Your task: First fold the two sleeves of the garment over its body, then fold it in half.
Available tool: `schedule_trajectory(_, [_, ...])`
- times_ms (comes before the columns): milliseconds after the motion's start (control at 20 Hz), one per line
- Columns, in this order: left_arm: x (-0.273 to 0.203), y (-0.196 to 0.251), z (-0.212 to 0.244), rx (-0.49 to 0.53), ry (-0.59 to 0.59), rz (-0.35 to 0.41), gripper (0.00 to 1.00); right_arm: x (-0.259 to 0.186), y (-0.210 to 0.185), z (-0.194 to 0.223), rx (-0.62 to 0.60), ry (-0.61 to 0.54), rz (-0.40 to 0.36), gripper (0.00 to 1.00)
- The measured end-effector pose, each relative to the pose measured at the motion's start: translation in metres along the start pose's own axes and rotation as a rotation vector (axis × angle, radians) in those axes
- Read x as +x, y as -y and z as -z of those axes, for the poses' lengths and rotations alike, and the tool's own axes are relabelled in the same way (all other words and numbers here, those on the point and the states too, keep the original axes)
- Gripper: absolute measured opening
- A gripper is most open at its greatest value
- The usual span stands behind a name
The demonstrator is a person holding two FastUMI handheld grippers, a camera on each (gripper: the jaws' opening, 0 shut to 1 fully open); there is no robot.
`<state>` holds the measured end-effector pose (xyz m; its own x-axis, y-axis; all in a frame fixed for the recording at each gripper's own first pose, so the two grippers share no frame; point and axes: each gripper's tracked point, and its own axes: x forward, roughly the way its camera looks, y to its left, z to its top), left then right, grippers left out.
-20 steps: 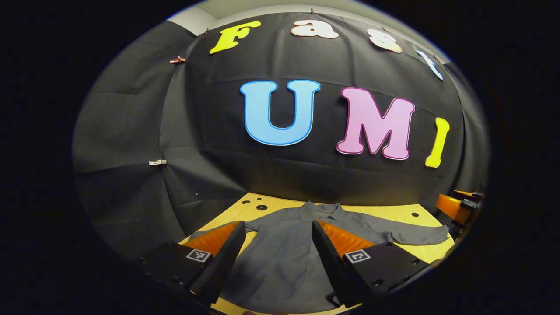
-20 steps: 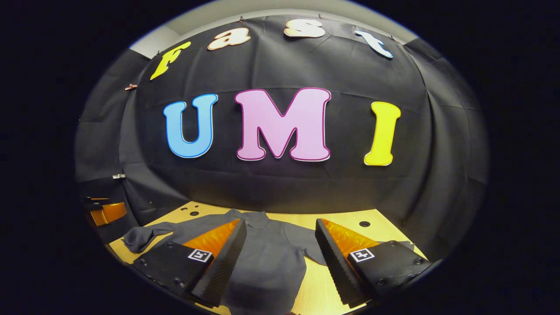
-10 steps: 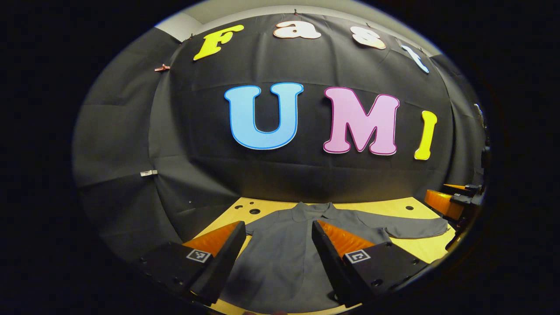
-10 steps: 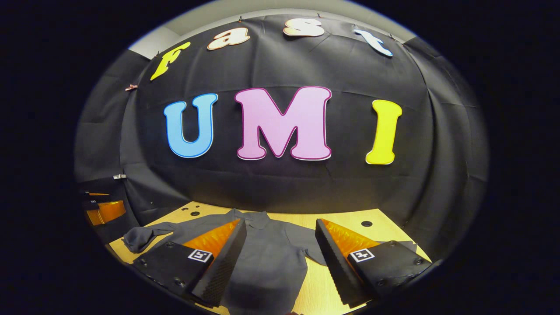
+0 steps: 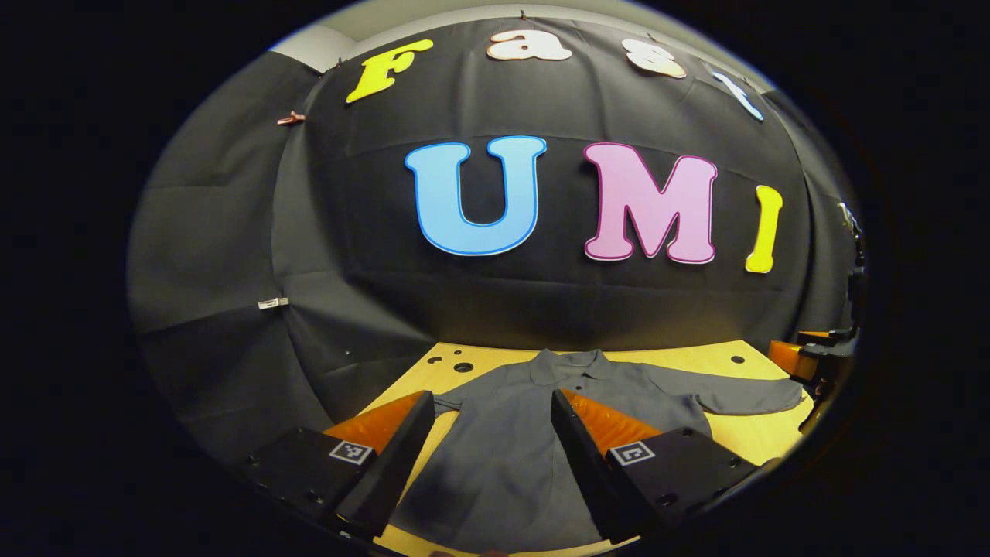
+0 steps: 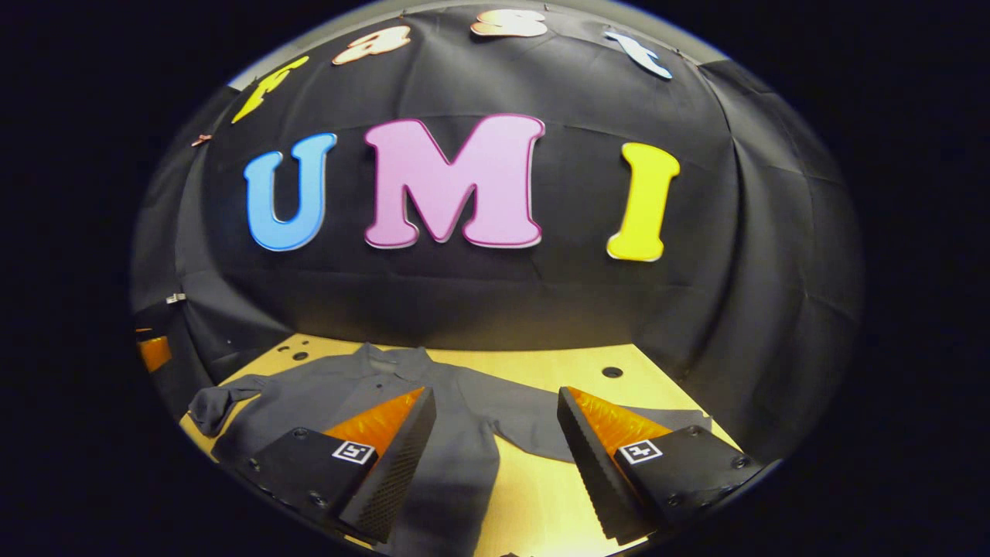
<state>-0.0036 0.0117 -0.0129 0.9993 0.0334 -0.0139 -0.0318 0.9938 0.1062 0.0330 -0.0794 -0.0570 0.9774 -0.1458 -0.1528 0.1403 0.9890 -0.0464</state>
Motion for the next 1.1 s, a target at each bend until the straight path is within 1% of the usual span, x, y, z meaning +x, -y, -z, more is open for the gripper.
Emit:
schedule_trajectory(150, [0.003,-0.009,0.008,-0.021,-0.021,-0.035,0.95,0.012,0.035,0.018,0.005,-0.056,0.076,0.98])
schedule_trajectory(400, [0.006,-0.018,0.021,-0.042,-0.058,-0.068,0.95,0.025,0.097,0.039,0.035,-0.135,0.195,0.98])
schedule_trajectory(600, [0.01,-0.019,0.023,-0.047,-0.068,-0.08,0.95,0.036,0.137,0.062,0.065,-0.217,0.254,0.98])
schedule_trajectory(750, [0.012,-0.02,0.025,-0.04,-0.085,-0.088,0.95,0.046,0.162,0.083,0.09,-0.283,0.277,0.98])
schedule_trajectory(800, [0.013,-0.02,0.028,-0.043,-0.09,-0.092,0.99,0.047,0.172,0.089,0.089,-0.304,0.289,0.98])
schedule_trajectory(850, [0.014,-0.02,0.028,-0.046,-0.095,-0.093,0.95,0.05,0.182,0.095,0.087,-0.317,0.302,0.98])
schedule_trajectory(950, [0.016,-0.018,0.031,-0.05,-0.11,-0.088,0.95,0.059,0.204,0.108,0.074,-0.344,0.334,0.98])
schedule_trajectory(1100, [0.022,-0.016,0.037,-0.041,-0.131,-0.087,0.95,0.069,0.226,0.13,0.119,-0.399,0.369,0.98])
